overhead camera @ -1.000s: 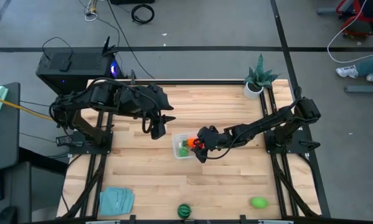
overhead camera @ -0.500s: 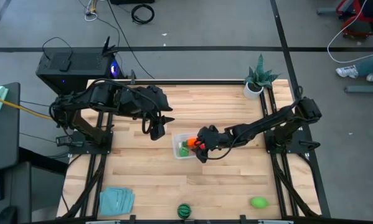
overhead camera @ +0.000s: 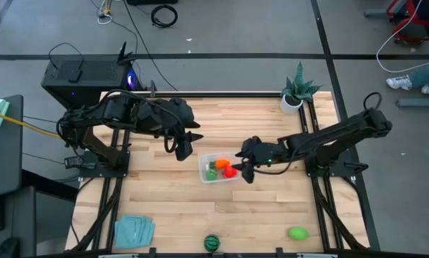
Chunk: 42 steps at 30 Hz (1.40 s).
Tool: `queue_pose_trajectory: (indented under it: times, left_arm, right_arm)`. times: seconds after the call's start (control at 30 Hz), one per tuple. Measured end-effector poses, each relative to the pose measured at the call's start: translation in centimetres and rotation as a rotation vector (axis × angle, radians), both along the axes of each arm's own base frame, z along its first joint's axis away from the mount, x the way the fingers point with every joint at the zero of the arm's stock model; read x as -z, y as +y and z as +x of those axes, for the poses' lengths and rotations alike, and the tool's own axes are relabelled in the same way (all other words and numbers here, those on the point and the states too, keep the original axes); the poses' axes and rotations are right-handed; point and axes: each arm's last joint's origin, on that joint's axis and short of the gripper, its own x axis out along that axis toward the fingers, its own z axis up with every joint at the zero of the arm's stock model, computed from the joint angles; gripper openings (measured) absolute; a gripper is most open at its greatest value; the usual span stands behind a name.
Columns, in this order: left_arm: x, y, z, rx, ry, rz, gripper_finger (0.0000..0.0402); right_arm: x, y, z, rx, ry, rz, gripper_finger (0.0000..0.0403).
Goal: Pick and placing Produce into tupperware
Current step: Put the green melon into the transparent bin
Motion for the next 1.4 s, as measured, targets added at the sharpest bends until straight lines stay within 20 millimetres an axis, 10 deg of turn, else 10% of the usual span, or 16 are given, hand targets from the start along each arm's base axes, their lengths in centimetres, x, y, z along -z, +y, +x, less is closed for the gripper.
queue_pose_trajectory:
  times: [0.5, 0.83, 1.4]
  left_arm:
    - [0.4, 0.0, -0.3, -0.017, 0.05, -0.016, 0.0129]
    - [0.5, -1.2, -0.5, 0.178, 0.077, 0.009, 0.0076]
    - [-0.1, -2.9, -0.3, 0.257, 0.005, 0.034, 0.0022]
  right_arm:
    - [-3.0, 8.0, -8.9, -0.437, 0.041, 0.019, 0.0008]
    - [-2.4, 12.5, -13.2, -0.591, 0.17, 0.212, 0.0004]
    - [-1.2, 14.0, -16.7, -0.524, 0.447, 0.381, 0.0035]
